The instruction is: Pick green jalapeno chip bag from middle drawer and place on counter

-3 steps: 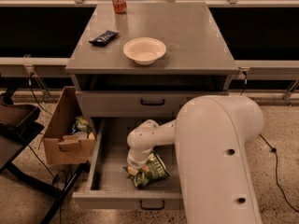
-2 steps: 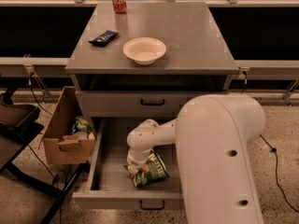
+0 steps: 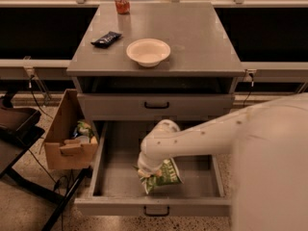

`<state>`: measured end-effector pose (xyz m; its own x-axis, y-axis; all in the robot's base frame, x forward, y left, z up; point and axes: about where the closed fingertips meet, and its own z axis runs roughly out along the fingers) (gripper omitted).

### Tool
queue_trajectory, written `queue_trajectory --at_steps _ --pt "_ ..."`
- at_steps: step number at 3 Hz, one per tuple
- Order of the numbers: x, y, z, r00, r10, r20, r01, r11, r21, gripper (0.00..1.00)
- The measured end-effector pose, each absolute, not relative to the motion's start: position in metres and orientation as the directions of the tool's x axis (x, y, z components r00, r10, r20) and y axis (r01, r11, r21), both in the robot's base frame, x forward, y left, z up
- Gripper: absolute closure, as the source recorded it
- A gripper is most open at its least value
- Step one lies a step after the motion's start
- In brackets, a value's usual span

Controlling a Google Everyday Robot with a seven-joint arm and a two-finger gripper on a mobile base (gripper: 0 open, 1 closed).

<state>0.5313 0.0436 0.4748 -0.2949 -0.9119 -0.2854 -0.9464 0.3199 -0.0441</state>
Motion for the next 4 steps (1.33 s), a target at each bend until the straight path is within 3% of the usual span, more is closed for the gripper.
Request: queue_trajectory --at_steps 2,3,4 --pt "0.498 -0.048 0.632 -0.313 -0.889 -0.333 -0.912 0.380 -0.157 1.00" --pt "0.504 -0.074 0.700 -0.265 -0.905 -0.332 -0.915 0.345 -0.210 1.00" --pt "0.504 -0.074 0.700 -0.265 -0.905 -0.332 -0.915 0.344 -0.210 1.00"
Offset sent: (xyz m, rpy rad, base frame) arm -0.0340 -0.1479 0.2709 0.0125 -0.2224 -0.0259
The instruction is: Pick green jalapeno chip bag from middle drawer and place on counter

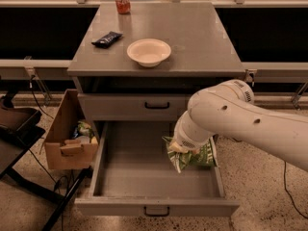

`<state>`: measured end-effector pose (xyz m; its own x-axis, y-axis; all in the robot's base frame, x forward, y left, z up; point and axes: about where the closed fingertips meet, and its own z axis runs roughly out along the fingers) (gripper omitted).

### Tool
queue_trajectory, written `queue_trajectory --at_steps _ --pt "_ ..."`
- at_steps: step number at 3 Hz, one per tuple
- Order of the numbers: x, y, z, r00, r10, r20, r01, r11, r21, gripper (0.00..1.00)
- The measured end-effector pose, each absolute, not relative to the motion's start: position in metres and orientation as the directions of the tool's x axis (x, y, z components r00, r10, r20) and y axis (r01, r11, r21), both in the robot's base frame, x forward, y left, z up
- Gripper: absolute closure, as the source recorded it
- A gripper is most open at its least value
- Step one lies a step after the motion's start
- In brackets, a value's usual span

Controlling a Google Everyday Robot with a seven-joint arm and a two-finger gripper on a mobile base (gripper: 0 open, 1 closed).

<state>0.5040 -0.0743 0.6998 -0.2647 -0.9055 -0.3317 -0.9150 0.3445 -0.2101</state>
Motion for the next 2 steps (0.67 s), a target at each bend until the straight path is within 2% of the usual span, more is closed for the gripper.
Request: queue_trajectory --at_steps 1,2 --pt "0.516 -0.077 0.728 -0.240 -0.927 -0.288 -0.900 0.323 -0.291 1.00" --pt "0.536 -0.091 0.790 -0.215 -0.958 -0.189 -0.861 0.277 -0.427 1.00"
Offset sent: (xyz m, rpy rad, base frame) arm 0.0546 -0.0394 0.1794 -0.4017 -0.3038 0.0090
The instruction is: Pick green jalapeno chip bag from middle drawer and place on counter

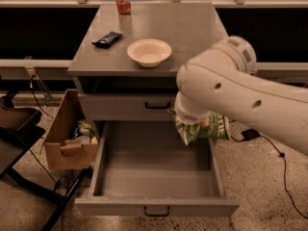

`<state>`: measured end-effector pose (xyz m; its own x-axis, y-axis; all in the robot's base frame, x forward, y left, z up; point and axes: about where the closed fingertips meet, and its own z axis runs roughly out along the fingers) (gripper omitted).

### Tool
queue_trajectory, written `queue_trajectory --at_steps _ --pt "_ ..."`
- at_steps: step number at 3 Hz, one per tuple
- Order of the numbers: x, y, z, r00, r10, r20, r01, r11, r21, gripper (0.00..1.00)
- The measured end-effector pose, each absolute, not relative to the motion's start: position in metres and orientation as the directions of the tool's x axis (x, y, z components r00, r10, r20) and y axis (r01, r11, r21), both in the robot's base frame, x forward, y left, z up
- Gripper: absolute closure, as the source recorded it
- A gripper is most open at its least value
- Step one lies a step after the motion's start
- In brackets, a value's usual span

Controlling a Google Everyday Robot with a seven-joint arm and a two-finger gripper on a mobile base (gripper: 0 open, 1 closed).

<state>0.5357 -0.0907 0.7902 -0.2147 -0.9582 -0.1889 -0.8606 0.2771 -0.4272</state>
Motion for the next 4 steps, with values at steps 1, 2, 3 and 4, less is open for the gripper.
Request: queue_trajectory --at_steps 1,2,3,4 --pt "0.557 -0.097 0.863 -0.170 -0.985 -0.031 -0.819 0.159 -0.552 1.00" --pt "0.579 -0.100 0.934 -0.128 -0.982 0.139 -0.783 0.014 -0.622 1.00" --pt "0.600 -0.100 0.982 -0.111 -0.972 0.207 -0.755 -0.053 -0.653 1.00" --pt "0.600 -0.098 0.988 -0.110 -0.974 0.199 -0.744 -0.052 -0.666 1.00"
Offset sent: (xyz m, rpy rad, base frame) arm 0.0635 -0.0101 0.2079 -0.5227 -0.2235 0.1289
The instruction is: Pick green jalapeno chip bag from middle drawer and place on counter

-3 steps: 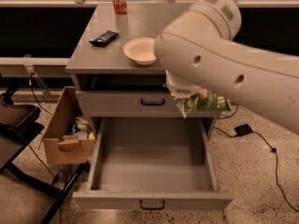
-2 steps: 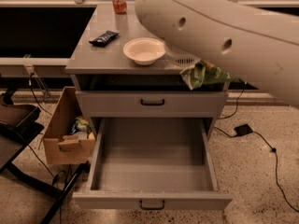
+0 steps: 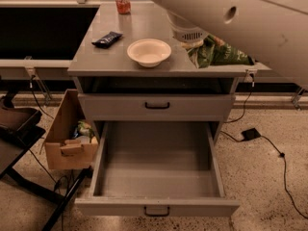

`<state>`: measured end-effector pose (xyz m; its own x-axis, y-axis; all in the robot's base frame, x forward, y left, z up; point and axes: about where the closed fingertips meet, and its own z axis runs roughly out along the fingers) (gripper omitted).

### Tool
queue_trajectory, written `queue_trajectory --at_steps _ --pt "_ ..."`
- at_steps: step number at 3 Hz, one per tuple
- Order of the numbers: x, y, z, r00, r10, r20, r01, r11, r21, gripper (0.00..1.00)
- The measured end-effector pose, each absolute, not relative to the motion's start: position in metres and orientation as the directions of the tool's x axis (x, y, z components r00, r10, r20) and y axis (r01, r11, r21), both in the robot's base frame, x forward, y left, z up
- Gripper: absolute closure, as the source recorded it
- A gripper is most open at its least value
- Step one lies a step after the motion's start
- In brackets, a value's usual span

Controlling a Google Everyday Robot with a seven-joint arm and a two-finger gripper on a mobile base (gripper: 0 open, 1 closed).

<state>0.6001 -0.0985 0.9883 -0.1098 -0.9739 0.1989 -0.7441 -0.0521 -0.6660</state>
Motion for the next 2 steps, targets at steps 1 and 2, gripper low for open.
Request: queue_trajectory --at_steps 1,2 --pt "0.606 -0.096 0.992 -0.100 -0.973 0.207 -0.725 -0.071 -0.685 1.00" --pt "0.671 -0.092 1.025 -0.029 -0.962 0.271 -0.607 -0.198 -0.770 1.00"
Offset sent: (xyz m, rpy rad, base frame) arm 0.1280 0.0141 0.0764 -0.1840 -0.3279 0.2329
